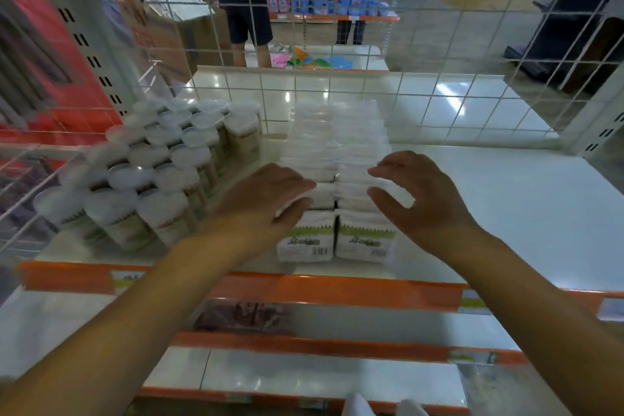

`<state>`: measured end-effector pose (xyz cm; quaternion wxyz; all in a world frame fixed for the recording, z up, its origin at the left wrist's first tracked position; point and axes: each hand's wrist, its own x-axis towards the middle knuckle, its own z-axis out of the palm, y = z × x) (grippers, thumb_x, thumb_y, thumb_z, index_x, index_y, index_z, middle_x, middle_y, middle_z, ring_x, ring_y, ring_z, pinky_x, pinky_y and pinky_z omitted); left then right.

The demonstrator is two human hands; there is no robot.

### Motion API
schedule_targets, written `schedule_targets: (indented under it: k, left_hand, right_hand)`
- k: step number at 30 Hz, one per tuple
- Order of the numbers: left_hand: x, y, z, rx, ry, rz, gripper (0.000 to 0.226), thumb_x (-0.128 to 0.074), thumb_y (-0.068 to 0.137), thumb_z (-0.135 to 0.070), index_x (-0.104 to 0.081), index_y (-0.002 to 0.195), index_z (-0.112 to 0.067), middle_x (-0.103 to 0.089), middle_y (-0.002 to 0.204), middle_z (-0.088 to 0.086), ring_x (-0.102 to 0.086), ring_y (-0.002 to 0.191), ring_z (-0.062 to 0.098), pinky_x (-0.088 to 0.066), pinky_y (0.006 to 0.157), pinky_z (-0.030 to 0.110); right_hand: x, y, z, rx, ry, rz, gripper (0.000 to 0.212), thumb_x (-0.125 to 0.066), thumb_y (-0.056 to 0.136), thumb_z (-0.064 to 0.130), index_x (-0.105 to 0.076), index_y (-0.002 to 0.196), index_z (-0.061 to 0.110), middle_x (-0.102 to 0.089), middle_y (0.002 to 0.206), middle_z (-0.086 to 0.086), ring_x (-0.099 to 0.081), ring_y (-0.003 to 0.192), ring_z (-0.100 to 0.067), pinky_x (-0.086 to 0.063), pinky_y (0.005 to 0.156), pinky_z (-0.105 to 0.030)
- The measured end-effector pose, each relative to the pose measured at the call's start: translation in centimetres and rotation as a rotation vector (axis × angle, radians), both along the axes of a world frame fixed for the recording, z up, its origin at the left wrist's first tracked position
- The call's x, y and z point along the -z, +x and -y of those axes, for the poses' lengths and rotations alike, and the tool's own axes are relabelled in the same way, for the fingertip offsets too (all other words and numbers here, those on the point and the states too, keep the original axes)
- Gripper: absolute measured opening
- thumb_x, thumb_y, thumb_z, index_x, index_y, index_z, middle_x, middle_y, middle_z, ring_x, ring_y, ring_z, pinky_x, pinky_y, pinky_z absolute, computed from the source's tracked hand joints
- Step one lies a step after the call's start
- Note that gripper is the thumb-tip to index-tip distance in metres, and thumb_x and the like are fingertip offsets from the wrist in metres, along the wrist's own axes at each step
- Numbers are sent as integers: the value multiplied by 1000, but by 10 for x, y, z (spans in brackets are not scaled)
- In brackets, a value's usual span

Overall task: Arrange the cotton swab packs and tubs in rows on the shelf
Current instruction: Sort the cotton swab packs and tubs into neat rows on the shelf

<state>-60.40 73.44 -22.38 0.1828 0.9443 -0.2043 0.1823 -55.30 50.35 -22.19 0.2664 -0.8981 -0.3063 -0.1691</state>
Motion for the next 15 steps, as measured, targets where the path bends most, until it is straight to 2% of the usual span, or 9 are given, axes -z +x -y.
schedule_targets:
  k: [3, 7, 9, 11, 13, 15]
  left_hand:
    - [11, -17, 2, 0, 100, 36, 43, -43, 86, -35, -68, 103, -5, -67, 92, 8, -46, 88, 15, -53, 67, 33]
    - [16, -17, 3, 14, 114, -13, 38, -46, 83, -36, -70, 97, -8, -64, 86, 4, -46, 83, 15, -53, 59, 31]
    - [16, -13, 3, -4, 146, -14, 32, -52, 80, -32, -71, 94, -9, -64, 84, 4, -54, 80, 19, -52, 55, 31]
    - [16, -9, 4, -18, 163, -14, 25, -61, 74, -24, -72, 90, -8, -66, 81, 5, -61, 73, 27, -52, 53, 34]
    - [16, -7, 5, -19, 171, -13, 23, -63, 69, -20, -73, 87, -8, -67, 78, 5, -63, 69, 29, -52, 52, 34]
    - [16, -6, 5, -27, 172, -17, 22, -64, 68, -18, -74, 84, -9, -68, 77, 4, -64, 67, 27, -51, 52, 32]
  right_hand:
    - [14, -10, 6, -79, -84, 156, 39, -52, 84, 39, -69, 99, 7, -59, 90, -8, -43, 84, -15, -38, 73, -25]
    - [27, -10, 7, -108, -139, 211, 29, -60, 76, 34, -71, 87, 9, -60, 80, -6, -48, 77, -20, -46, 62, -35]
    - [29, -9, 5, -101, -160, 207, 23, -67, 70, 27, -72, 85, 10, -61, 78, -6, -55, 71, -25, -45, 60, -34]
    - [30, -7, 4, -97, -157, 210, 21, -67, 68, 24, -73, 84, 11, -60, 77, -4, -54, 71, -23, -42, 61, -31]
    - [30, -6, 4, -111, -136, 218, 18, -65, 72, 24, -73, 82, 11, -60, 74, -4, -54, 68, -22, -41, 60, -29]
    - [29, -5, 5, -132, -127, 220, 24, -57, 78, 27, -74, 81, 10, -60, 72, -5, -56, 63, -25, -41, 59, -28]
